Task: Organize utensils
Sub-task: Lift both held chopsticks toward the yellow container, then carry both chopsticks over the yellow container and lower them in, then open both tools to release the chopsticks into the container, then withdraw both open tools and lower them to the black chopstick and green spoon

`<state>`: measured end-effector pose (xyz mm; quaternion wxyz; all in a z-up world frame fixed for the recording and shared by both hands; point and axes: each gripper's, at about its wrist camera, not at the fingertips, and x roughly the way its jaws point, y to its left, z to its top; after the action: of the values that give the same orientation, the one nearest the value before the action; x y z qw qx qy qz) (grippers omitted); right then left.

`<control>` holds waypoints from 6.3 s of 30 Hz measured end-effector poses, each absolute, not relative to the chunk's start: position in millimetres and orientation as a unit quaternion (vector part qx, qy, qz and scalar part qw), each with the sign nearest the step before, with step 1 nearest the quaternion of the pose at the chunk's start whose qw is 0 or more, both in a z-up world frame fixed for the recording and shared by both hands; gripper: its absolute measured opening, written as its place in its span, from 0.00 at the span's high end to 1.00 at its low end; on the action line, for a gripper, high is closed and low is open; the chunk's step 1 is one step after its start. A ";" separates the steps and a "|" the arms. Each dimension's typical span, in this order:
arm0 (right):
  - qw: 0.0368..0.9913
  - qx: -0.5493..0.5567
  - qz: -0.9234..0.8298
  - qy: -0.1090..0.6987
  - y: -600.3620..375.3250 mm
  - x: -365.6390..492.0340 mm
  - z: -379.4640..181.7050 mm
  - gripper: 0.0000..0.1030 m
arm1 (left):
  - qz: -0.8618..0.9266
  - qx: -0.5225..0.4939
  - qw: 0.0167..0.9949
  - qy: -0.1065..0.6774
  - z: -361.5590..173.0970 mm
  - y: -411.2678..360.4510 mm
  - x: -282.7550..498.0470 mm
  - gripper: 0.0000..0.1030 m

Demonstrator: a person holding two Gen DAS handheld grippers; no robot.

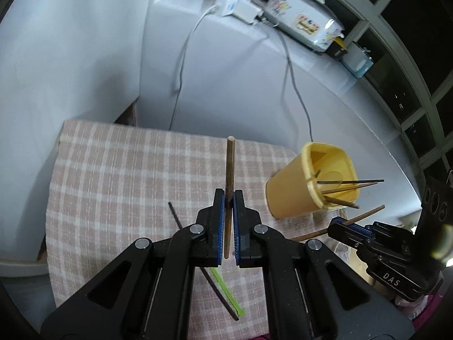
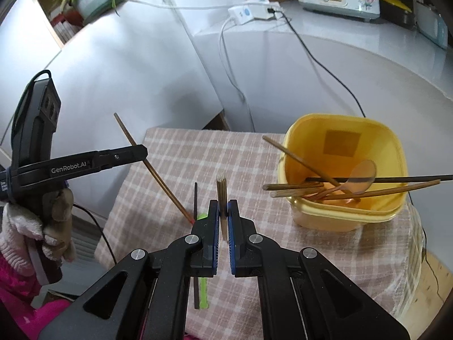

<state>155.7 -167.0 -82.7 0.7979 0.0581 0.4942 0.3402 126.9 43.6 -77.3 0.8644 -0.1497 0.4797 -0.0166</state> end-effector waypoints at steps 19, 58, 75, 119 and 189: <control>0.833 0.106 0.317 0.441 -230.7 143.2 -21.8 0.96 | -0.085 -0.111 0.892 0.430 -21.5 -5.2 129.1 0.97; 0.883 0.106 0.216 0.403 -301.5 172.3 0.6 0.96 | -0.151 -0.085 0.904 0.391 11.9 -54.5 186.1 0.97; 0.857 0.065 0.230 0.457 -268.5 208.8 -47.6 0.96 | -0.163 -0.065 0.886 0.430 -30.2 -80.6 200.9 0.97; 0.834 0.093 0.186 0.512 -264.0 241.8 -93.1 0.75 | -0.155 -0.072 0.868 0.466 -56.8 -84.2 193.5 0.76; 0.718 0.061 0.304 0.623 -131.2 103.9 -162.8 0.67 | 0.043 -0.180 0.770 0.611 -225.7 62.1 150.2 0.82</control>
<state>103.9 -131.2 -162.8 0.7176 0.0611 0.6234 0.3045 150.2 62.1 -225.7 0.7697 -0.1803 0.6110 0.0430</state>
